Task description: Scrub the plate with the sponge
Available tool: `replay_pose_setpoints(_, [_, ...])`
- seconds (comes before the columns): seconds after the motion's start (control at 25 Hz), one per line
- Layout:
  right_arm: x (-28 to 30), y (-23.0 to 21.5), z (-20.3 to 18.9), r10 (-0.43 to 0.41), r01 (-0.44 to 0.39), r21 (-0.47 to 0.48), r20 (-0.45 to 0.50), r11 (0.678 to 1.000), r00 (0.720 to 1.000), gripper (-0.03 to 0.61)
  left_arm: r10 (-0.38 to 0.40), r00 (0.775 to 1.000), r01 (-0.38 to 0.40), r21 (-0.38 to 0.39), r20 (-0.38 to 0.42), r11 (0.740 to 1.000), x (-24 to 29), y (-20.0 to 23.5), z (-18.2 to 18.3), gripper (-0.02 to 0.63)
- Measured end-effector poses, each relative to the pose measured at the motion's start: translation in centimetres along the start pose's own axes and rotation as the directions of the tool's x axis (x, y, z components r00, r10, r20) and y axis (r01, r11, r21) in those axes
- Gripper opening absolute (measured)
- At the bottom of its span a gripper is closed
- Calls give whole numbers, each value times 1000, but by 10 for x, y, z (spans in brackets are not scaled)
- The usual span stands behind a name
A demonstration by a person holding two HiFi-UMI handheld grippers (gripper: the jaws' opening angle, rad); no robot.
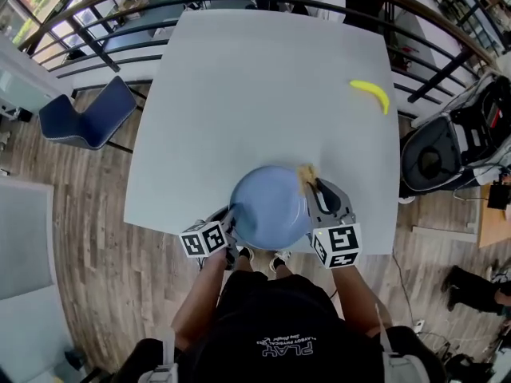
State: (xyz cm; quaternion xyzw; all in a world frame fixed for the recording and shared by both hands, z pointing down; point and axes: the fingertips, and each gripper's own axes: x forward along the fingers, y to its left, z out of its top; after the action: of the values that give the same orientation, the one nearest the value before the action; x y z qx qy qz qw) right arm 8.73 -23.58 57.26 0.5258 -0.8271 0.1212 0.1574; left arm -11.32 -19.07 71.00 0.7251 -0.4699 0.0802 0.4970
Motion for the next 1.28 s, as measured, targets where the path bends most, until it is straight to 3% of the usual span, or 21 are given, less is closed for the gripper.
replay_pose_setpoints(0.48, [20, -3, -24, 50, -50, 9, -62, 999, 997, 67, 78, 996, -79, -27, -42, 996, 34, 20, -17, 31])
replay_pose_setpoints(0.8, [20, 9, -25, 91, -92, -6, -55, 996, 994, 67, 197, 979, -187, 136, -60, 973, 40, 24, -28, 40])
replay_pose_setpoints(0.96, [20, 20, -15, 121, -121, -12, -30, 993, 992, 67, 243, 968, -231, 156, -67, 960, 35, 22, -29, 99])
replay_pose_setpoints(1.08, [21, 29, -7, 135, -135, -21, -14, 991, 991, 67, 277, 960, -267, 191, -28, 945, 22, 22, -16, 147])
replay_pose_setpoints(1.28, [9, 37, 9, 141, -140, -28, 33, 990, 989, 67, 261, 961, -276, 237, 96, 931, -11, -1, 15, 150])
